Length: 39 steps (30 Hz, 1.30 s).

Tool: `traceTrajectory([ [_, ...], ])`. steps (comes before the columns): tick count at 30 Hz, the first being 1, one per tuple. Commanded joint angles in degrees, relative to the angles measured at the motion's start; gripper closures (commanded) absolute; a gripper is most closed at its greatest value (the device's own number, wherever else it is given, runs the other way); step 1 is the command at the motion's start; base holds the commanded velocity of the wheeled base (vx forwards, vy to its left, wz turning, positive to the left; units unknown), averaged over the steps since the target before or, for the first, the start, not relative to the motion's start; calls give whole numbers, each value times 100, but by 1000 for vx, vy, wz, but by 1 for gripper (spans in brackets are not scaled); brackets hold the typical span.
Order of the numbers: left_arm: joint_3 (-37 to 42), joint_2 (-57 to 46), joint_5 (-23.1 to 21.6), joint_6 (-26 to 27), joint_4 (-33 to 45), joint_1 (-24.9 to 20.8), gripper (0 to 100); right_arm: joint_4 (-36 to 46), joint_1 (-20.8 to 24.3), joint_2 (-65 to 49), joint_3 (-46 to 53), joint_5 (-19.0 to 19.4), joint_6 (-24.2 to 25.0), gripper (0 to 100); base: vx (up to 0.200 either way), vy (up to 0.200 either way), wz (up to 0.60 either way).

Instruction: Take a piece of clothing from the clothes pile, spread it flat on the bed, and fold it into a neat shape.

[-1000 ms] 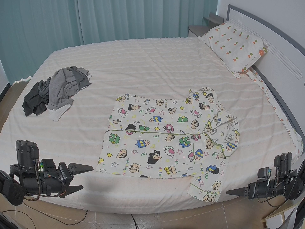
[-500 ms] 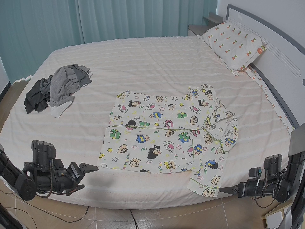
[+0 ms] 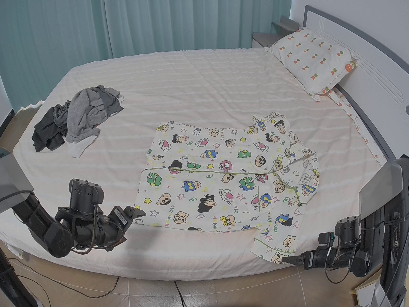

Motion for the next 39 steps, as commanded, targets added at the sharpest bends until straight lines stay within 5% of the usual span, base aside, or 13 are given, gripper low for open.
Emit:
traceTrajectory([
  [1, -49, 354, 23, -11, 2, -10, 0, -46, 278, 89, -249, -269, 358, 0, 0, 0, 0],
  [22, 206, 354, 163, -11, -490, 16, 0, 51, 410, 36, -565, -392, 542, 0, 0, 0, 0],
  [23, 241, 354, 163, 7, -543, 16, 0, 104, 401, 36, -583, -392, 542, 100, 0, 0, 0],
  [39, 65, 398, 172, 15, -543, 7, 0, -169, 146, -78, 94, -304, 560, 100, 0, 0, 0],
])
